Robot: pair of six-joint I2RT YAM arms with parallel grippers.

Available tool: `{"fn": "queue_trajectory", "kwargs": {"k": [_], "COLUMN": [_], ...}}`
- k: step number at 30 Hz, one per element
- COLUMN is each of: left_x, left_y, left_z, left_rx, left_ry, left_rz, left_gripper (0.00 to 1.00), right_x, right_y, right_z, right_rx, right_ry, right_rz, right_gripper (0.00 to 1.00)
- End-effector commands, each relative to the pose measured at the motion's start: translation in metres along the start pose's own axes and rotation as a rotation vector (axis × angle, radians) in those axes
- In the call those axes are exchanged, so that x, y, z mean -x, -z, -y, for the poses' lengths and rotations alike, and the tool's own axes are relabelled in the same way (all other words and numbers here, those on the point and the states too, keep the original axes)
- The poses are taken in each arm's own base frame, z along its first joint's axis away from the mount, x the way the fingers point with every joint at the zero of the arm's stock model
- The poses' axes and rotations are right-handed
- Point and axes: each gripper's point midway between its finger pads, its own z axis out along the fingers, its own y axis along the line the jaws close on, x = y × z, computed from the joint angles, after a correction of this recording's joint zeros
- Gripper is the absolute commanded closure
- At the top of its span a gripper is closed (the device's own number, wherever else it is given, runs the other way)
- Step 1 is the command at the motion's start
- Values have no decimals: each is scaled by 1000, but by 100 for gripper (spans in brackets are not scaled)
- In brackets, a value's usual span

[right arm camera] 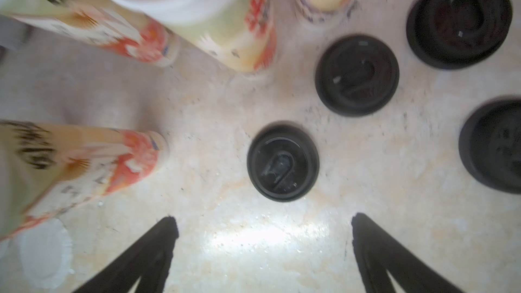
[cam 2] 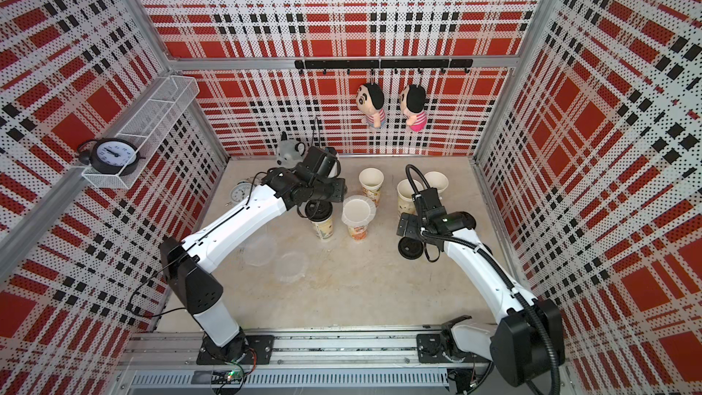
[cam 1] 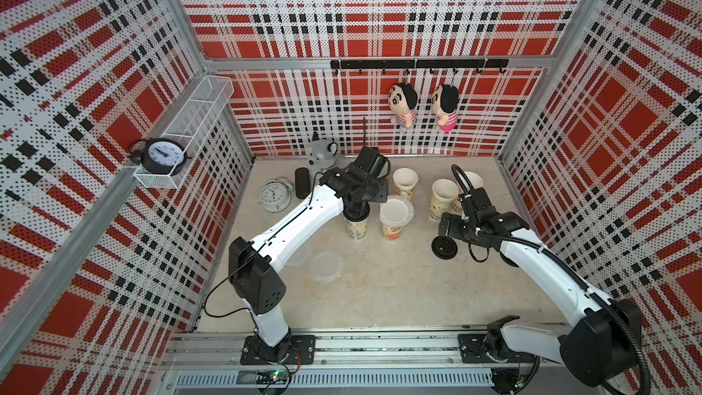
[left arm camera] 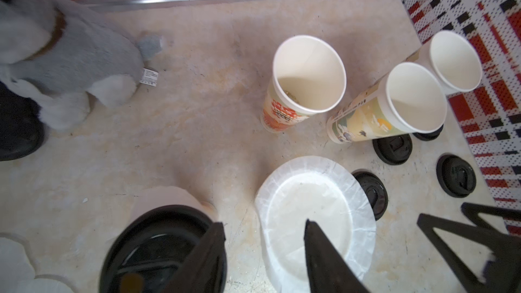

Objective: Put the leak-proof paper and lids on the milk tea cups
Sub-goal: Pick up the cup lid from the center of the board.

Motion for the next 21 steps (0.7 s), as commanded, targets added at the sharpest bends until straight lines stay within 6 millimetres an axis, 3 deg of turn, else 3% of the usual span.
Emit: {"fn": "queue_trajectory", "kwargs": {"k": [1,10,21], "left_x": [17,2,-6], "left_y": [22,22,14], "left_z": [-7,-27,-31], "left_rx": [-57,-51,-41], "left_ry": [28,50,58], "left_rz": [87,84,64], "left_gripper": [48,47,47], "right_x": [-15,-27,-30], "right_y": [-18,-64,-91], "right_z": [8,8,9], "right_rx": [-26,-66,-109], "right_ry": [-35,-35,-10], "right_rz": [-44,-106,-132], "right_gripper": [1,4,8]}}
